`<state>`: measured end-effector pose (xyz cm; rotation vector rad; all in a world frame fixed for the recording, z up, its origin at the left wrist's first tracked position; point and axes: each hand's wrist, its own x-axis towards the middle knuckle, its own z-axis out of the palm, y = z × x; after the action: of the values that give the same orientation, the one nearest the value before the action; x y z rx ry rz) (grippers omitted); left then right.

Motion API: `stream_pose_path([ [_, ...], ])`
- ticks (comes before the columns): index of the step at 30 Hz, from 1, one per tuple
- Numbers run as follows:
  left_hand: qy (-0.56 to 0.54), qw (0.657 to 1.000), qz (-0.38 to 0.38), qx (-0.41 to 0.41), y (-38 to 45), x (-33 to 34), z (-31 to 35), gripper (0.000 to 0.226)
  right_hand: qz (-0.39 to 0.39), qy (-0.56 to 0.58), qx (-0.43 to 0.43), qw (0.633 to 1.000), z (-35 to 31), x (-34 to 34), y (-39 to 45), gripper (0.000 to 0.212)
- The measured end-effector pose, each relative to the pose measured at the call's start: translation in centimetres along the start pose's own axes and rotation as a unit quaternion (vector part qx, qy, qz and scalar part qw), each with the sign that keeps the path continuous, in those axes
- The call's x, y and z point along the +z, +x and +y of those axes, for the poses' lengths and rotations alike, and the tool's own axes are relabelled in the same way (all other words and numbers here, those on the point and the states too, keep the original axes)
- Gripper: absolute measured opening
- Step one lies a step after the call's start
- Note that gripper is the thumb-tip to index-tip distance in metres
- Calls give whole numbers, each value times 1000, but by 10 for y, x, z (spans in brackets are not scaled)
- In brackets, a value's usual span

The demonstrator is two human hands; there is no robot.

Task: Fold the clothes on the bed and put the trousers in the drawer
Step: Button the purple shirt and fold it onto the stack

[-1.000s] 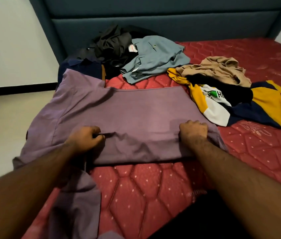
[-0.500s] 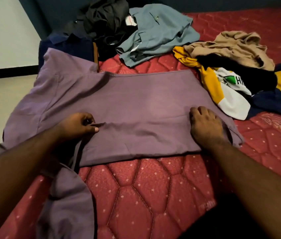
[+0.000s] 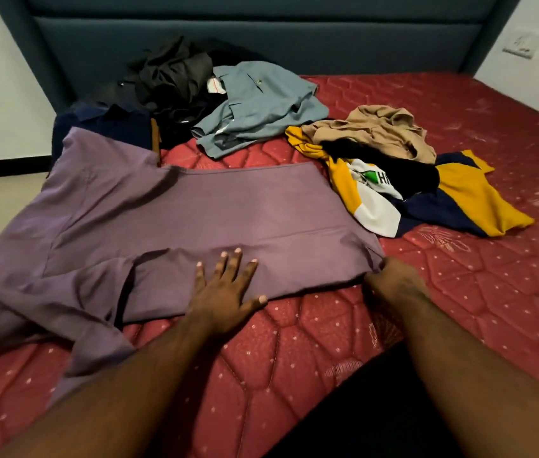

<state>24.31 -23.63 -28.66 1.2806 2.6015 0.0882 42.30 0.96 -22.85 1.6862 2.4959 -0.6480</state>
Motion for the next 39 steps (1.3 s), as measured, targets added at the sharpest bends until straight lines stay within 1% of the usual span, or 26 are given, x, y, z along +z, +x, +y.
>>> stream_pose_path([
  [2, 23, 999, 18, -21, -8, 8, -5, 93, 43, 16, -2, 999, -6, -2, 4, 34],
  [6, 15, 998, 48, -49, -20, 13, -12, 87, 156, 92, -31, 983, -3, -16, 12, 41],
  [8, 22, 997, 48, -54, -20, 15, -11, 85, 132, 77, -27, 988, 4, -15, 18, 36],
  [10, 28, 997, 45, -59, -20, 15, -11, 85, 100, 73, 14, 992, 11, -11, 24, 30],
  [11, 30, 997, 45, -59, -20, 15, -10, 86, 106, 79, 24, 991, 12, -10, 26, 32],
  [13, 25, 997, 49, -58, -20, 15, -10, 86, 169, 81, -17, 982, 5, -12, 25, 36],
  [15, 24, 996, 56, -61, -19, 16, -9, 87, 226, 83, -105, 965, -10, -10, 17, 31],
  [16, 27, 996, 56, -64, -20, 17, -9, 87, 210, 96, -166, 959, -20, -4, 9, 26],
  [17, 32, 996, 54, -66, -20, 16, -8, 86, 167, 102, -237, 952, -29, 4, 2, 21],
  [18, 36, 996, 51, -69, -22, 16, -8, 84, 98, 89, -298, 945, -36, 16, -4, 19],
  [19, 38, 995, 49, -71, -23, 16, -7, 82, 28, 56, -341, 938, -39, 28, -7, 24],
  [20, 38, 995, 49, -74, -25, 15, -7, 81, -19, 4, -358, 933, -37, 37, -5, 33],
  [21, 36, 995, 47, -76, -28, 14, -7, 79, -45, -46, -335, 940, -34, 43, 3, 42],
  [22, 36, 995, 42, -77, -29, 14, -6, 78, -58, -73, -281, 955, -29, 44, 10, 48],
  [24, 37, 995, 33, -81, -34, 14, -6, 77, -40, -85, -173, 980, -22, 43, 20, 57],
  [25, 38, 995, 30, -82, -35, 15, -5, 76, -16, -108, -146, 983, -24, 44, 19, 61],
  [26, 36, 995, 29, -84, -35, 15, -6, 76, 3, -140, -156, 978, -31, 49, 17, 64],
  [27, 33, 995, 29, -84, -35, 15, -6, 76, 9, -158, -198, 967, -40, 55, 12, 65],
  [29, 33, 996, 32, -81, -34, 15, -7, 75, -41, -157, -280, 946, -51, 68, 6, 68],
  [30, 34, 996, 25, -78, -34, 14, -6, 76, -68, -156, -280, 945, -50, 71, 7, 71],
  [31, 31, 996, 9, -79, -35, 14, -6, 76, -77, -149, -253, 953, -47, 70, 13, 73],
  [34, -5, 996, -35, -76, -39, -4, -8, 76, -38, -134, -156, 978, -33, 59, 30, 82],
  [35, -25, 997, -22, -75, -43, -11, -12, 72, -31, -146, -155, 977, -35, 58, 29, 84],
  [36, -48, 996, 25, -76, -55, -20, -20, 66, -29, -158, -181, 970, -44, 61, 24, 87],
  [37, -62, 989, 109, -73, -67, -28, -26, 61, -30, -167, -229, 958, -54, 62, 16, 90],
  [39, -53, 950, 292, -99, -107, -33, -51, 49, -51, -182, -365, 912, -84, 72, -13, 109],
])
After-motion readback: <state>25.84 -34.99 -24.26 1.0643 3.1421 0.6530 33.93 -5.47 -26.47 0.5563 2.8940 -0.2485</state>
